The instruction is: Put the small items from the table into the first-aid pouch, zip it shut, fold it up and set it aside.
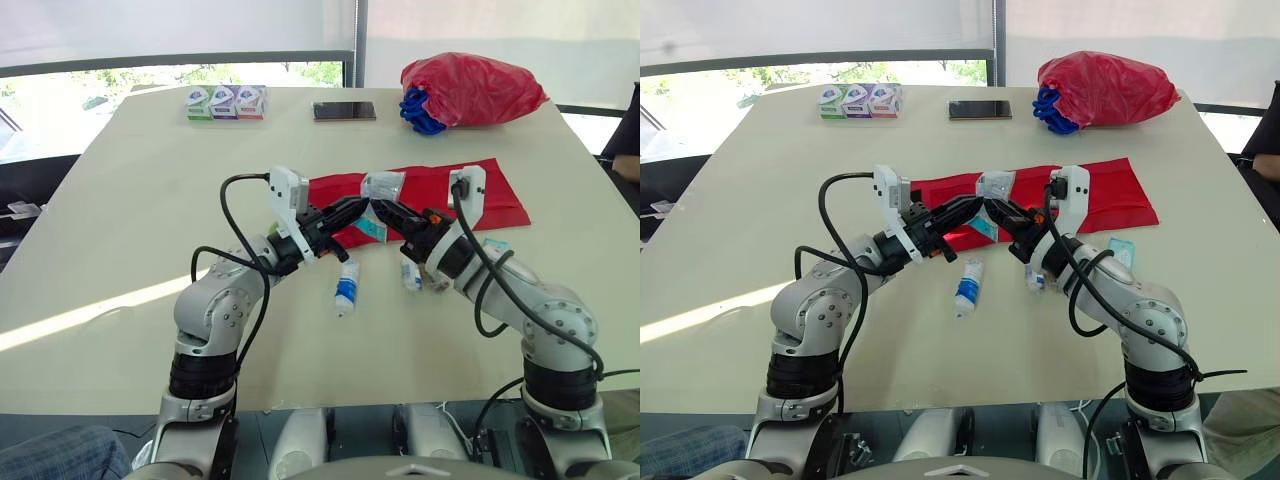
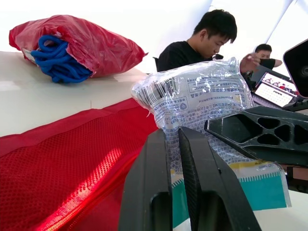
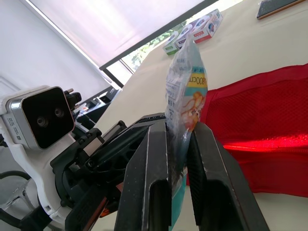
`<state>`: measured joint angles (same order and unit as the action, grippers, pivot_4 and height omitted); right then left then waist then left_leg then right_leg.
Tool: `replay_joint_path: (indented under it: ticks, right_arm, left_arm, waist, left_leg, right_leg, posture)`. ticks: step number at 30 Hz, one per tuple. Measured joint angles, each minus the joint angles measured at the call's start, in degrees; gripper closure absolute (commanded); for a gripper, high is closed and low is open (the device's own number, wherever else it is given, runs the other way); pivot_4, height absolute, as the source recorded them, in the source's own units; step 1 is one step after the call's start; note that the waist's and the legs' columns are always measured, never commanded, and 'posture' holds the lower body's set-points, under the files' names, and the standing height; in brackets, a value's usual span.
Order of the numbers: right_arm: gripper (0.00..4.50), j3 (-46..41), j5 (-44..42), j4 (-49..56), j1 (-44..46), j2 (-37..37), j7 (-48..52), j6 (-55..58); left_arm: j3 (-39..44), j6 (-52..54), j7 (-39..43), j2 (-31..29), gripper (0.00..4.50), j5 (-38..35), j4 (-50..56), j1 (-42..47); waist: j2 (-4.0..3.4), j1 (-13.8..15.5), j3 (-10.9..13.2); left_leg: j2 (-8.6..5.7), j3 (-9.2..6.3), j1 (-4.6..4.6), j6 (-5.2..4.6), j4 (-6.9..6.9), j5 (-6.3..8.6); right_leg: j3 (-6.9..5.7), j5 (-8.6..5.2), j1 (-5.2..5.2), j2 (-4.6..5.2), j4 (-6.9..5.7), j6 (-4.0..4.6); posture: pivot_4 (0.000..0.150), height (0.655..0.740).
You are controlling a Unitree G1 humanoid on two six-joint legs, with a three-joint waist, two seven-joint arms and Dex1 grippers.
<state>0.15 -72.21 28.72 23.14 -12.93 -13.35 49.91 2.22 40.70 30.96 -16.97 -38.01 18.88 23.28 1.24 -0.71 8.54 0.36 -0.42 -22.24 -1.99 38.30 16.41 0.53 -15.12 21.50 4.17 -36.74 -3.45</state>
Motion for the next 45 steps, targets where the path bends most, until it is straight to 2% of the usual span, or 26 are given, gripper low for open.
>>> replay_joint_path:
  ticks: [2, 5, 8, 10, 13, 18, 23, 29, 32, 40, 41, 45]
  right_arm:
    - [4.5, -0.7, 0.2, 0.0, -0.2, -1.0, 0.3, 0.0]
    - [4.5, -1.9, 0.0, 0.1, -1.3, -2.8, 0.6, 0.0]
    - [4.5, -3.4, -0.6, 0.7, -4.4, -4.7, 1.3, -0.1]
    - [4.5, -3.8, -1.1, 1.3, -6.0, -5.7, 1.7, -0.1]
    - [4.5, -5.4, -1.9, 2.6, -9.5, -8.1, 2.7, -0.2]
    - [4.5, -6.2, -1.8, 3.0, -10.7, -9.2, 2.8, -0.8]
    - [4.5, -6.2, -1.5, 4.1, -11.1, -9.3, 2.8, -1.4]
    - [4.5, -5.6, -0.7, 4.3, -11.2, -9.3, 2.8, -1.4]
    - [4.5, -5.6, -0.5, 4.4, -11.1, -9.3, 3.2, -1.5]
    - [4.5, -5.2, -1.3, 5.2, -10.9, -9.3, 5.6, -1.5]
    - [4.5, -4.8, -1.9, 5.2, -10.9, -9.3, 5.9, -1.3]
    - [4.5, -2.0, -5.3, 4.1, -10.3, -9.0, 7.4, 0.1]
  left_arm:
    - [0.0, 0.3, 0.7, -1.6, 2.86, -0.2, 0.0, 0.0]
    - [0.1, 0.0, 1.6, -3.7, 1.46, 0.1, -0.6, 0.0]
    - [0.0, -2.7, 2.4, -6.3, 0.06, 3.4, -3.5, 0.2]
    - [-0.6, -5.0, 2.7, -8.0, 0.06, 6.5, -5.6, 0.8]
    - [-4.4, -14.7, 2.5, -13.5, 0.06, 19.0, -14.1, 2.8]
    - [-12.9, -28.2, 3.1, -16.0, 0.06, 33.7, -22.9, 4.3]
    - [-17.4, -34.5, 2.6, -15.2, 0.06, 42.0, -28.5, 5.3]
    - [-19.7, -41.6, -0.9, -12.9, 0.06, 49.3, -38.4, 11.7]
    - [-18.8, -41.9, -0.7, -11.8, 0.78, 48.9, -40.3, 12.5]
    - [-15.9, -39.6, 5.7, -10.6, 4.18, 43.9, -41.1, 11.7]
    - [-15.7, -39.1, 6.8, -10.6, 4.44, 42.8, -40.5, 11.4]
    - [-15.1, -38.1, 9.6, -11.0, 4.44, 41.7, -40.2, 11.3]
  waist:
    - [0.0, 0.0, 0.0]
    - [0.0, 0.0, 0.0]
    - [0.0, 0.0, 0.0]
    - [0.0, 0.0, 0.0]
    - [0.0, 0.1, 0.0]
    - [0.0, 0.2, 0.0]
    - [0.01, 0.2, 0.0]
    - [0.04, 0.3, 0.0]
    - [0.04, 0.1, 0.0]
    - [0.04, 0.0, 0.0]
    - [0.04, 0.0, 0.0]
    - [0.04, 0.0, 0.0]
  left_leg:
    - [0.0, 0.0, -0.03, 0.0, 0.0, 0.0]
    - [0.0, -0.01, -0.04, 0.0, 0.0, 0.0]
    - [-0.02, 0.0, -0.1, -0.01, 0.0, 0.0]
    - [-0.04, 0.0, -0.11, -0.01, 0.0, 0.0]
    - [-0.08, 0.02, -0.12, -0.02, -0.01, 0.01]
    - [-0.04, -0.02, -0.27, -0.02, 0.0, 0.01]
    - [0.0, -0.06, -0.31, -0.02, 0.0, 0.01]
    - [-0.01, -0.1, -0.31, -0.04, 0.02, 0.01]
    - [0.0, -0.11, -0.31, -0.04, 0.02, 0.0]
    - [0.01, -0.11, -0.33, -0.04, 0.02, 0.0]
    - [0.01, -0.12, -0.33, -0.04, 0.02, 0.0]
    - [0.01, -0.13, -0.33, -0.04, 0.02, 0.0]
  right_leg:
    - [0.0, 0.0, 0.01, 0.0, 0.0, 0.0]
    - [0.01, 0.0, 0.03, -0.01, 0.01, 0.0]
    - [0.03, 0.0, 0.05, -0.03, 0.01, 0.0]
    - [0.05, 0.0, 0.06, -0.05, 0.01, 0.0]
    - [0.07, 0.0, 0.06, -0.08, 0.03, 0.0]
    - [0.13, 0.0, 0.14, -0.06, 0.07, -0.01]
    - [0.11, 0.01, 0.17, -0.04, 0.05, -0.02]
    - [0.1, 0.01, 0.15, -0.05, 0.03, -0.03]
    - [0.09, 0.01, 0.16, -0.06, 0.01, -0.03]
    - [0.08, 0.01, 0.16, -0.05, 0.02, -0.03]
    - [0.08, 0.02, 0.16, -0.05, 0.02, -0.03]
    - [0.07, 0.02, 0.16, -0.05, 0.01, -0.03]
  posture:
    - [0.15, 0.74]
    - [0.15, 0.74]
    - [0.15, 0.74]
    - [0.15, 0.74]
    - [0.15, 0.74]
    - [0.15, 0.74]
    - [0.15, 0.74]
    - [0.15, 0.74]
    - [0.15, 0.74]
    - [0.15, 0.74]
    - [0.15, 0.74]
    - [0.15, 0.74]
